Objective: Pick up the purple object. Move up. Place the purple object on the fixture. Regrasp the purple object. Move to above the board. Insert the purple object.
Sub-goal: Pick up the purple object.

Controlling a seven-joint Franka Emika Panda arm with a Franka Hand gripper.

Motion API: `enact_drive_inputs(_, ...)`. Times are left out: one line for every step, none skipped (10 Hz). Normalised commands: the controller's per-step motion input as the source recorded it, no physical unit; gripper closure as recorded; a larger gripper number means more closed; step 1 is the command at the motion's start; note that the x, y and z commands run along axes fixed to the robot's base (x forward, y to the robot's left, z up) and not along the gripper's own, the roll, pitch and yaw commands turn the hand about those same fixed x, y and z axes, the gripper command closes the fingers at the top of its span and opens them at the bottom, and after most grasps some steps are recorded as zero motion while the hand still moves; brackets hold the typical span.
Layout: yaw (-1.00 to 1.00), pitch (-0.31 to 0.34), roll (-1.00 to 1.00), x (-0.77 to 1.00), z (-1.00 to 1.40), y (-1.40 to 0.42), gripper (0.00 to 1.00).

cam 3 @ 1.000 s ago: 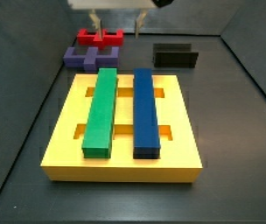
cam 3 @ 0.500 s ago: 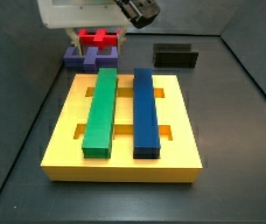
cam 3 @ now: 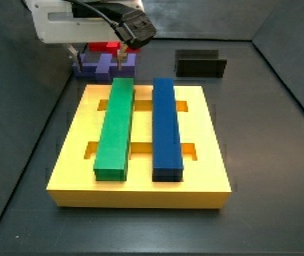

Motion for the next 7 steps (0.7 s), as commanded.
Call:
enact_drive_inputs(-0.45,-0.009,0.0,-0.01,-0.53,0.58,0.0)
enact_drive_inputs(-0.47,-0.031,-0.03,0.0,-0.5,0.52,0.0)
enact_drive_inputs(-0.41,-0.066,-0.08,0.01,-0.36,0.23,0.0)
enact_drive_inputs(-0.29,-0.124,-0.03,-0.11,-0.34,0.14,0.0)
enact_drive_inputs(-0.2,-0.167,0.0,-0.33,-0.28,0.14,0.0)
enact_drive_inputs(-0.17,-0.163,-0.02,-0.31,-0.28,0.21,0.0)
enact_drive_inputs(0.0,-0.12,-0.03,-0.12,-0.15,0.24,0.0)
